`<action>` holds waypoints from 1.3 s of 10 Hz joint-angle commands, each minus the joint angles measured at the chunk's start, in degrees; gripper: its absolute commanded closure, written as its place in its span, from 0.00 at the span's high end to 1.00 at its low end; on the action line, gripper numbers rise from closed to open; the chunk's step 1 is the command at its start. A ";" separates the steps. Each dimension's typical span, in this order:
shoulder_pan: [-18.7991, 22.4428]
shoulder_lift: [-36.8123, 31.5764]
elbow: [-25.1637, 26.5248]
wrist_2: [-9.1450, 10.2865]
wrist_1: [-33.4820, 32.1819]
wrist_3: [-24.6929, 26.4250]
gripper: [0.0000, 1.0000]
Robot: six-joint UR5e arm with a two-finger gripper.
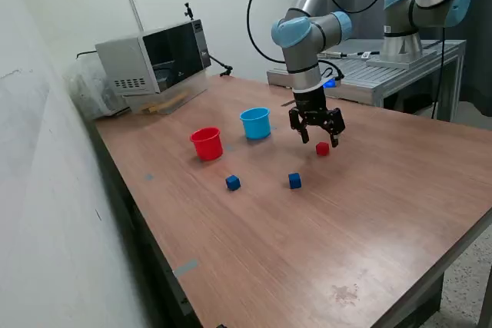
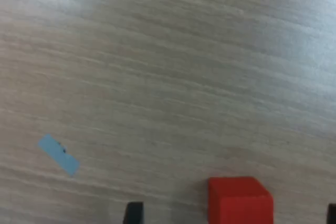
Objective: Place red objects in the red bin, and blue objects in the blue bin.
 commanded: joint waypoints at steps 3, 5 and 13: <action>0.35 0.58 0.29 -0.61 0.17 -0.07 0.00; 0.36 0.50 -0.23 -3.67 0.34 0.02 0.00; -10.79 -4.43 -19.39 -3.87 6.32 0.02 0.00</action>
